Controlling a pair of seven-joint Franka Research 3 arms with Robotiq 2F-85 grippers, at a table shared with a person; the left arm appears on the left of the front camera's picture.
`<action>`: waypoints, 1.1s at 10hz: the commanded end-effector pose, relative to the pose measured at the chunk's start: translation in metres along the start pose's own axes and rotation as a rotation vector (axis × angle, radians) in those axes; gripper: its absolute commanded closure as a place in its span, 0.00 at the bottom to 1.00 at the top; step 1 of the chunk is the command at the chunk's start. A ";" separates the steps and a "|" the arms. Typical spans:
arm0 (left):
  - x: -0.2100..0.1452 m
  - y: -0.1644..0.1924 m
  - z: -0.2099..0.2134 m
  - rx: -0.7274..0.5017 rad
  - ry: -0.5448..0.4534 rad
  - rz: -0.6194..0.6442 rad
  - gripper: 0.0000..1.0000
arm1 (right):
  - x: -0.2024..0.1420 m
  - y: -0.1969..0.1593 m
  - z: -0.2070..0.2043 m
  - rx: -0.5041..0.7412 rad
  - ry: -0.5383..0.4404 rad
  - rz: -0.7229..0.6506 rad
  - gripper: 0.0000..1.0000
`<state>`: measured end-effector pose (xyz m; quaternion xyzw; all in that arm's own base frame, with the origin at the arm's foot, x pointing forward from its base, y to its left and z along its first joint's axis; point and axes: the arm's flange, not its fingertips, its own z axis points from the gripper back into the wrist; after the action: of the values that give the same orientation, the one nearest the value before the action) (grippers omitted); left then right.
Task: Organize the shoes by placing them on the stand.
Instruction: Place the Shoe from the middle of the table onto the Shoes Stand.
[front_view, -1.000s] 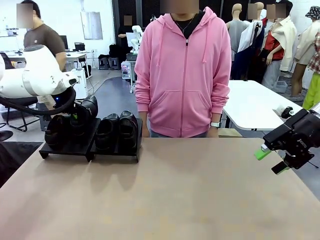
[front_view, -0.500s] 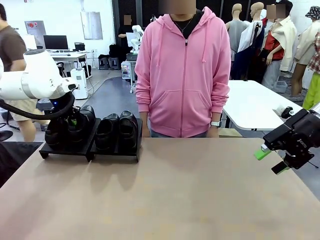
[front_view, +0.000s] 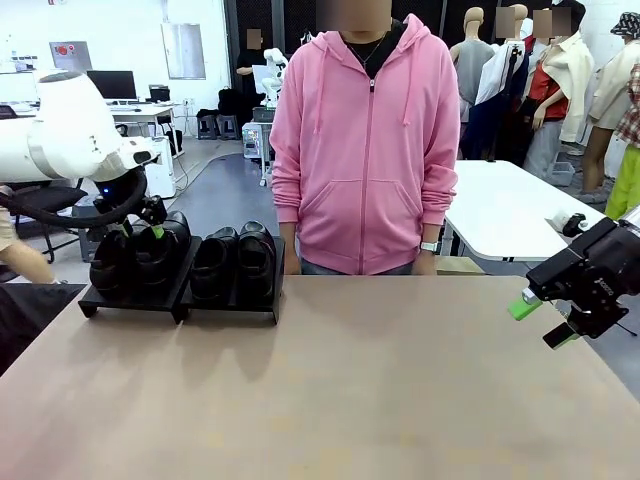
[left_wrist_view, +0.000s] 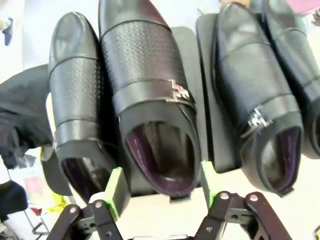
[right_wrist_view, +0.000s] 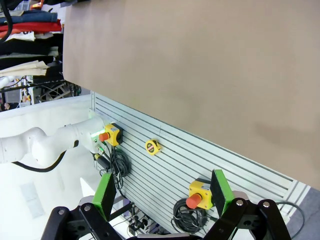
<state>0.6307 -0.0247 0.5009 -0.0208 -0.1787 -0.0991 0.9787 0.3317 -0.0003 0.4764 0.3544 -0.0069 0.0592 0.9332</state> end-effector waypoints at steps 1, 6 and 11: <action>-0.034 -0.009 0.033 -0.046 0.004 -0.070 0.00 | 0.002 0.004 0.003 0.011 0.001 -0.017 0.00; -0.205 -0.041 0.141 -0.395 0.049 -0.269 0.00 | 0.002 0.004 0.003 0.011 0.001 -0.017 0.00; -0.288 0.021 0.093 -0.871 -0.122 0.189 0.00 | 0.002 0.004 0.003 0.011 0.001 -0.017 0.00</action>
<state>0.3179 0.0660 0.4959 -0.4109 -0.1458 -0.1099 0.8932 0.3319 -0.0003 0.4760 0.3544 -0.0063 0.0590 0.9332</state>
